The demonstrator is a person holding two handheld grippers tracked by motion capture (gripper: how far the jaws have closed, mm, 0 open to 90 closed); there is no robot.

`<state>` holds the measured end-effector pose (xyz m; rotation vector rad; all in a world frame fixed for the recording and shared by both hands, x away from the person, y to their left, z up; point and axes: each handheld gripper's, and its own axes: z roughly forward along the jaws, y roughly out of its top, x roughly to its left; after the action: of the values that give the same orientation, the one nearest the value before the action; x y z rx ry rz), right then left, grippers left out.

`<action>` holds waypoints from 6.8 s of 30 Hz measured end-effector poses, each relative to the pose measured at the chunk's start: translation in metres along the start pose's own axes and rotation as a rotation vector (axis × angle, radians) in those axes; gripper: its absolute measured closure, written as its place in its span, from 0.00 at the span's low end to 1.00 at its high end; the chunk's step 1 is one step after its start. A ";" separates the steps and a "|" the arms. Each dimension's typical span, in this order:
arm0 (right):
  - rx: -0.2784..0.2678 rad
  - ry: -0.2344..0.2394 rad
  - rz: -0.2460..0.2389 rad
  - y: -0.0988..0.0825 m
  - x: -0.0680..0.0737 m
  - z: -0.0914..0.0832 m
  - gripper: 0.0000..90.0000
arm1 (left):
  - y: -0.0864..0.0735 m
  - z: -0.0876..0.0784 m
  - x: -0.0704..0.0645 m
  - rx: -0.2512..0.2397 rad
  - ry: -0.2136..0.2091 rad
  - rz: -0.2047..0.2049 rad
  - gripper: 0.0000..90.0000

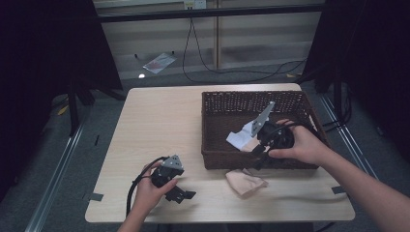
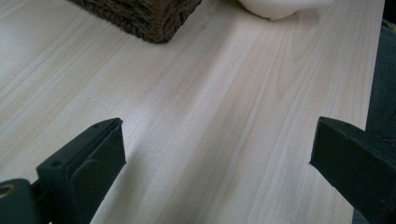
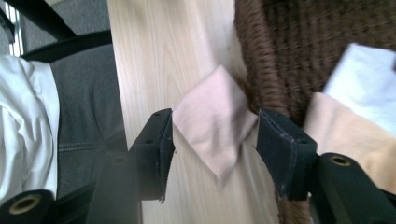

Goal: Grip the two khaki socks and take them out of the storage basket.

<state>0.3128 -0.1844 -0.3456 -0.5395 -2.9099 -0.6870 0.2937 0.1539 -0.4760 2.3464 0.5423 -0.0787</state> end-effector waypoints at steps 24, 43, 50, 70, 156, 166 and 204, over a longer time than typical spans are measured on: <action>-0.024 -0.132 0.217 -0.004 -0.062 -0.004 0.25 | 0.000 -0.001 0.000 0.009 0.003 0.002 0.03; 0.054 -0.141 0.296 -0.019 -0.091 0.038 0.28 | 0.000 -0.001 0.001 0.017 0.007 0.009 0.03; 0.077 -0.132 0.291 -0.021 -0.093 0.050 0.31 | 0.000 -0.002 0.001 0.016 0.002 0.011 0.03; 0.129 -0.077 0.255 -0.024 -0.092 0.066 0.97 | 0.000 -0.004 0.000 0.007 0.008 0.008 0.03; -0.065 0.024 0.125 0.004 -0.028 -0.098 0.98 | 0.000 0.000 -0.002 -0.006 0.011 0.000 0.03; -0.040 0.041 0.078 0.009 -0.016 -0.085 0.98 | 0.001 0.000 -0.001 0.007 0.012 0.006 0.03; 0.075 0.024 -0.004 0.007 -0.001 0.009 0.47 | -0.001 -0.004 -0.001 0.008 0.013 0.013 0.03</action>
<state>0.3160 -0.1742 -0.3510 -0.5140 -2.9016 -0.5783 0.2924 0.1566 -0.4738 2.3596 0.5344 -0.0603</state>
